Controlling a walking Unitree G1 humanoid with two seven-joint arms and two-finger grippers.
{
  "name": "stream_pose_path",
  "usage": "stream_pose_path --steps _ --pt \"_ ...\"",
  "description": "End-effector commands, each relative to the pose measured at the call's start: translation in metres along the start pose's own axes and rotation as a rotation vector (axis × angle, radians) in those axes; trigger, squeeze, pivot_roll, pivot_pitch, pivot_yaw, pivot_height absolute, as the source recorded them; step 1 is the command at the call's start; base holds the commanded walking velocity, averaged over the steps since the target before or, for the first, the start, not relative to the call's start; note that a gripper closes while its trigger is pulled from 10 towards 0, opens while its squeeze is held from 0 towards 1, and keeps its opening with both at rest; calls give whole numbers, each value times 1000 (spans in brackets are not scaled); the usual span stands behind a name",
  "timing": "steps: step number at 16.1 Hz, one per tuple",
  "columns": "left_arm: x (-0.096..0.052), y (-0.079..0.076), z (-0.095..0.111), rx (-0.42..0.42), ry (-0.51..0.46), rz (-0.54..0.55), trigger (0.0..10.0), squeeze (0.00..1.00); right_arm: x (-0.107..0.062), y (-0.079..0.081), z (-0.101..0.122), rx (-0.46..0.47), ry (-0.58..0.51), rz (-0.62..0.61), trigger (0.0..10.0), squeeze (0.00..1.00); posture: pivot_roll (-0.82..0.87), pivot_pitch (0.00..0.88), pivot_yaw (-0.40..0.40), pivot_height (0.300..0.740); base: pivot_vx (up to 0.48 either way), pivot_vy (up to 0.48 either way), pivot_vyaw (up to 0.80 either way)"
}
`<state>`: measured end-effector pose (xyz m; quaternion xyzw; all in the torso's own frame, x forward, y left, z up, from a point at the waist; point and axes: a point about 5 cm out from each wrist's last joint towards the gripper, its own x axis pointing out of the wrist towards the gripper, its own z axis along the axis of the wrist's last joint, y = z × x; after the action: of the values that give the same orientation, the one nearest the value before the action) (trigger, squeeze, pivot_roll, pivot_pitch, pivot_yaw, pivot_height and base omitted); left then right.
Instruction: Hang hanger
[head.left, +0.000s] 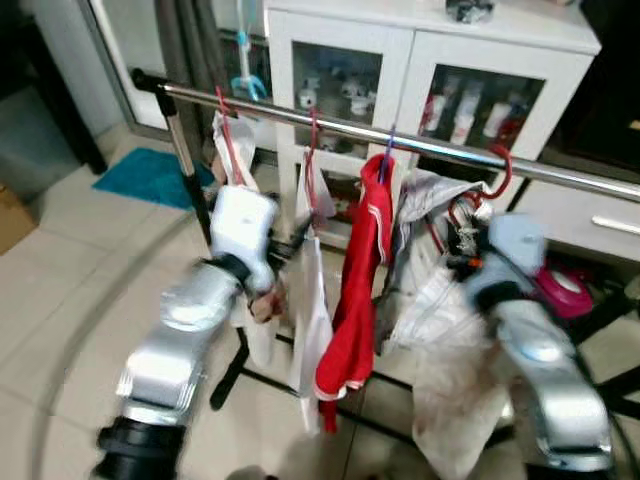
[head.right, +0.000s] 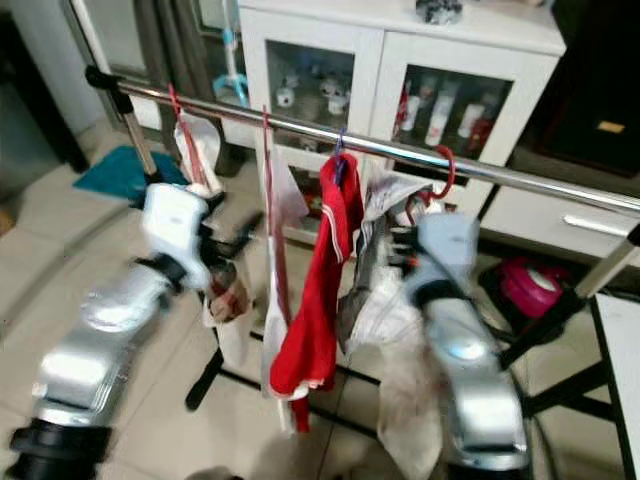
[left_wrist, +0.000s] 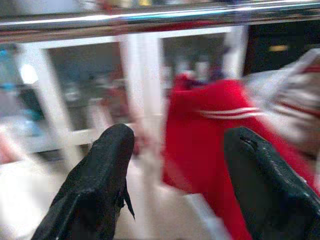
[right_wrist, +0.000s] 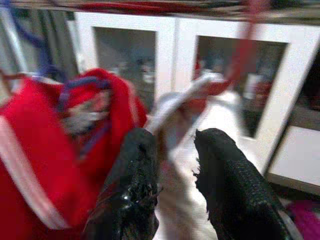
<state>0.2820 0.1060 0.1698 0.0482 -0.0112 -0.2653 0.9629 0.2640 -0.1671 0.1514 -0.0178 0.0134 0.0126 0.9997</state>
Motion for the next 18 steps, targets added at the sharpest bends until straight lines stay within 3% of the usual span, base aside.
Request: stream_pose_path --steps 1,9,10,12,16,18 --pt "-3 3 1 10 -6 6 10000 0 -1 3 0 9 -5 15 10000 0 -5 41 -17 740 0 0 0" --pt "-6 -3 -5 -3 29 -36 10000 0 1 -6 4 -10 -13 12 10000 0 -14 41 -18 740 0 0 0" --pt "-8 -5 -5 -26 24 -82 10000 1000 0 -7 5 0 -9 24 10000 1000 -15 37 -19 740 0 0 0" --pt "-13 -7 -7 -1 22 -157 10000 1000 1 -8 6 -32 11 45 10000 1000 -17 30 -21 740 0 0 0" --pt "-23 5 -11 57 45 -199 10000 1000 8 -8 15 -70 30 98 10000 1000 -10 20 -27 740 0 0 0" --pt "-30 19 -10 89 62 -181 10000 1000 10 7 23 -70 31 224 10000 1000 -2 13 -29 740 0 0 0"
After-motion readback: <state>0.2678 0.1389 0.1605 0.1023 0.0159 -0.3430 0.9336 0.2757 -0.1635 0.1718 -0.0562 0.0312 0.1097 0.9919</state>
